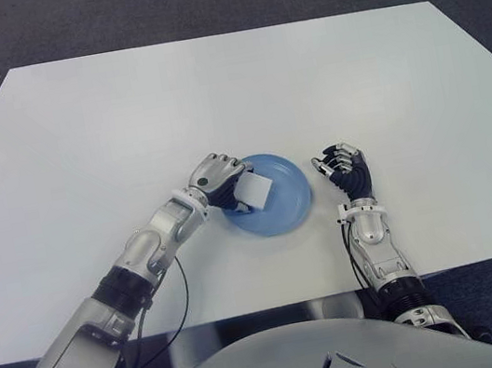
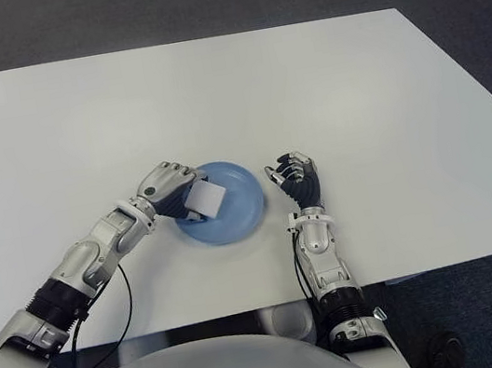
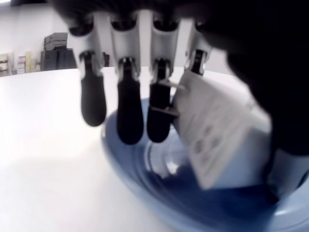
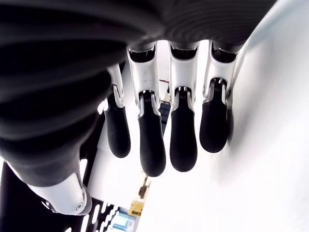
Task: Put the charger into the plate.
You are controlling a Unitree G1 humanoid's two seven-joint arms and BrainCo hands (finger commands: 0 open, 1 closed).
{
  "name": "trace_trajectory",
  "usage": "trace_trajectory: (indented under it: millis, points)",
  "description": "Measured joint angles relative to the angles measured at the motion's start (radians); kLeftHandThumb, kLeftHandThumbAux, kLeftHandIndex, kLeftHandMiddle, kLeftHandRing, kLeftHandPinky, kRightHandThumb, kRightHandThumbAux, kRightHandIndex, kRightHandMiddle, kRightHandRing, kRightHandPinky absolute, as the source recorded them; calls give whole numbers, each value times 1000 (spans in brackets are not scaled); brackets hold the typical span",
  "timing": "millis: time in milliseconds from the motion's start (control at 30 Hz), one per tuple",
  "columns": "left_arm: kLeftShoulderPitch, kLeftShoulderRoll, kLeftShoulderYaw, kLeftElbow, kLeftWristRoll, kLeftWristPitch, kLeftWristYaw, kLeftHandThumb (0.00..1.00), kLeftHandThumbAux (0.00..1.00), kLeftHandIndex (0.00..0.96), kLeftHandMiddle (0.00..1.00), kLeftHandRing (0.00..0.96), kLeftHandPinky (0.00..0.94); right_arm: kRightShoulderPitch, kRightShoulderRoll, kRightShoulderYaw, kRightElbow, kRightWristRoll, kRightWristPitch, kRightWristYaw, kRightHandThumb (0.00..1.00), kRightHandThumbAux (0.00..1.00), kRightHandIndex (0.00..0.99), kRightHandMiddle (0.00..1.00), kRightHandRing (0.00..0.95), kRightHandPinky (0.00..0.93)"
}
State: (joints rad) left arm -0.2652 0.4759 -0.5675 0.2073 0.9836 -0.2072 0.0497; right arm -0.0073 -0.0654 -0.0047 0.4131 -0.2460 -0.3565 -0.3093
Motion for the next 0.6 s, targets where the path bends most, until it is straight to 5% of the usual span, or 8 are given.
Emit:
trace_trajectory:
  millis: [133,600]
  points:
    - [-4,3,-1,0,10,-15,10,512,555,164,360,360,355,-1,0,0,3,0,0,0,704,733,427,572,586,592]
    - [-9,4,2,0,-7,-64,5,361,603,9,93,65,31,-5,-3,0,8,1,-3,0,704,733,427,569,585,592]
